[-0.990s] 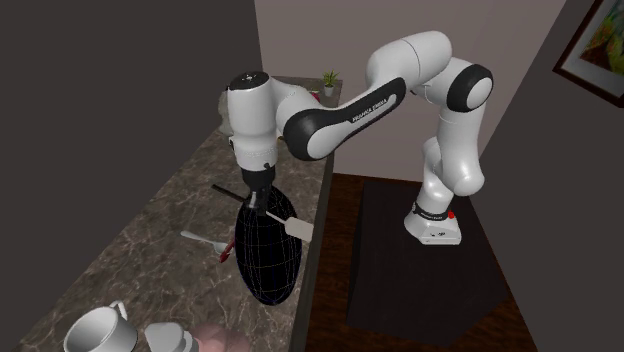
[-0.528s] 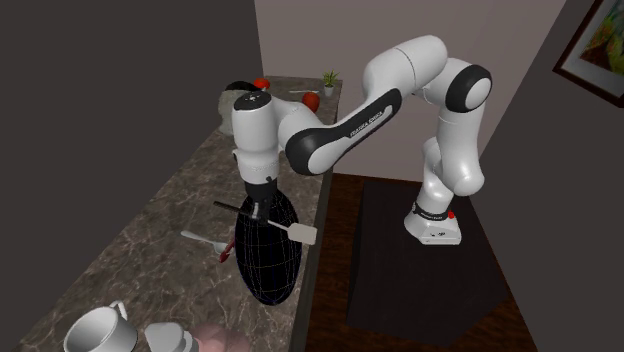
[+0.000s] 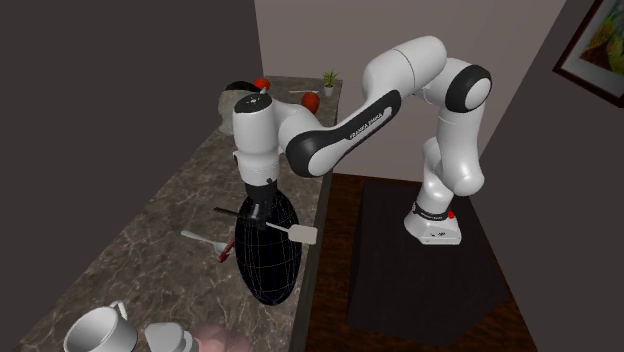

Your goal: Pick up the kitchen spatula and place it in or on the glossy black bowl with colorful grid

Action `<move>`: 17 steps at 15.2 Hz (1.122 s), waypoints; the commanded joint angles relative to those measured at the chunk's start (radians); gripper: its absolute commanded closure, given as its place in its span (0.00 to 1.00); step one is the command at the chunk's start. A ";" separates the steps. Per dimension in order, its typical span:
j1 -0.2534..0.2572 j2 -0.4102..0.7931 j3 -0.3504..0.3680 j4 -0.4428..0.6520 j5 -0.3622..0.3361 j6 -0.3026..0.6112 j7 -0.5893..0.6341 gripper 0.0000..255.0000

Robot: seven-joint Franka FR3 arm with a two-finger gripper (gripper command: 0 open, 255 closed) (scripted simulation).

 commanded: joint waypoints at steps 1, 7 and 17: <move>0.000 0.000 0.000 0.000 0.000 0.000 0.000 0.00; 0.001 -0.013 0.002 0.049 0.005 -0.062 -0.004 0.00; 0.002 -0.021 0.004 0.100 0.008 -0.119 -0.006 0.00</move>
